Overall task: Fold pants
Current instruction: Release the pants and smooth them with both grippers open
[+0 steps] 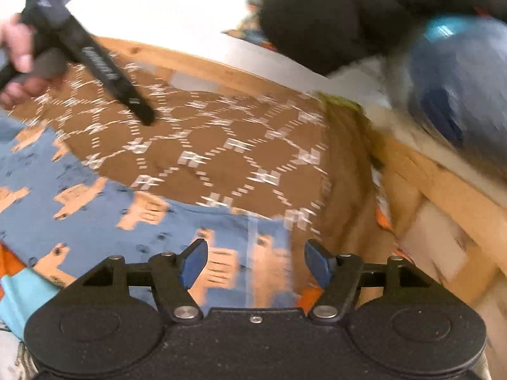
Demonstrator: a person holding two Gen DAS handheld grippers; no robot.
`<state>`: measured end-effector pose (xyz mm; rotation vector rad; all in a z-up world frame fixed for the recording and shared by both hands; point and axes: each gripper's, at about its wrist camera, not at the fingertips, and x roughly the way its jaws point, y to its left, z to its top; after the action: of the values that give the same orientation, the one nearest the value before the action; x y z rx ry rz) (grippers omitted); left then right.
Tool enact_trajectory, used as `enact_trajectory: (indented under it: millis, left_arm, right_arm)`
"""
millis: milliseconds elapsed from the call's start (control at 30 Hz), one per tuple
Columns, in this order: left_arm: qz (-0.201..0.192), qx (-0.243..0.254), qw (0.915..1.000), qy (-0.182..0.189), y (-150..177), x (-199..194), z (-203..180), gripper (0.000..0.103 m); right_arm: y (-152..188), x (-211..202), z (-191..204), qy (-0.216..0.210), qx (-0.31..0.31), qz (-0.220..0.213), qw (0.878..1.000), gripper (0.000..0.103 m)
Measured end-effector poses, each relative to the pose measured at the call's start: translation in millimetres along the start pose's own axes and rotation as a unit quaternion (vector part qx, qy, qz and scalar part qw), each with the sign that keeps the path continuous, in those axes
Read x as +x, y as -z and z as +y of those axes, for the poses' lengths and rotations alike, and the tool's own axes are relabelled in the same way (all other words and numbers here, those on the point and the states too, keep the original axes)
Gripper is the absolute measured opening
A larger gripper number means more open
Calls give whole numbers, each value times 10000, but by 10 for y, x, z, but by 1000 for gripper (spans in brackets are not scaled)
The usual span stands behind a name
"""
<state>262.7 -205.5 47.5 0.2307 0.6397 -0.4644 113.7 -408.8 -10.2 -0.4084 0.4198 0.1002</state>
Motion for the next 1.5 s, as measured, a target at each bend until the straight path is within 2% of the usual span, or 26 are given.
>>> enact_trajectory:
  millis: [33, 133, 233, 333, 433, 567, 600, 667, 733, 800, 900, 967, 1033, 1133, 1233, 1367, 1500]
  left_arm:
    - [93, -204, 9996, -186, 199, -88, 107, 90]
    - [450, -748, 9952, -446, 744, -274, 330, 90]
    - [597, -883, 9910, -806, 1170, -444, 441, 90]
    - [980, -1113, 9818, -1184, 1503, -561, 629, 91]
    - [869, -1411, 9793, -1165, 1715, -784, 912, 92]
    - [953, -1486, 9701, -1665, 1865, -1030, 1243, 91]
    - [925, -1538, 9694, -1676, 1889, -1098, 1307, 90]
    - [768, -1639, 9709, -1566, 1878, -1253, 1374, 89]
    - [423, -1735, 9734, -1436, 1793, -1345, 1387, 92]
    - [219, -1747, 9764, -1249, 1676, -1311, 1403, 93]
    - [69, -1897, 9755, -1111, 1494, -1129, 1524, 93]
    - [245, -2007, 9719, -1205, 1447, -957, 1663, 93]
    - [713, -2146, 9623, -1511, 1486, -793, 1791, 91]
    - [667, -2223, 9607, -1520, 1513, -850, 1815, 90]
    - [614, -2262, 9582, -1642, 1448, -964, 1628, 94]
    - [545, -1972, 9716, -1190, 1228, -924, 1233, 98]
    - [538, -1574, 9850, -465, 900, -749, 714, 103]
  right_arm:
    - [-16, 10, 106, -88, -119, -26, 9999, 72]
    - [-68, 79, 427, -476, -360, 42, 9982, 73]
    - [-103, 86, 741, -764, -703, 148, 9945, 73]
    - [-83, 145, 866, -512, -1011, 412, 9927, 73]
    - [-79, 227, 666, -27, -698, 708, 9950, 77]
    - [-41, 295, 369, 511, -252, 983, 9935, 80]
    - [-24, 278, 323, 583, -174, 1001, 9931, 80]
    - [2, 217, 282, 602, -81, 943, 9937, 80]
    - [-7, 180, 314, 571, -94, 835, 9948, 80]
    - [-15, 154, 383, 478, -194, 721, 9961, 80]
    - [-23, 140, 488, 316, -400, 592, 9969, 80]
    - [-26, 130, 531, 222, -452, 580, 9970, 80]
    - [-32, 152, 526, 192, -447, 630, 9968, 80]
    - [-42, 152, 445, 224, -219, 703, 9970, 80]
    - [-89, 71, 303, 211, 262, 661, 9972, 81]
    - [-142, -6, 117, 208, 753, 595, 9952, 83]
    - [-133, -33, -47, 225, 1009, 626, 9927, 86]
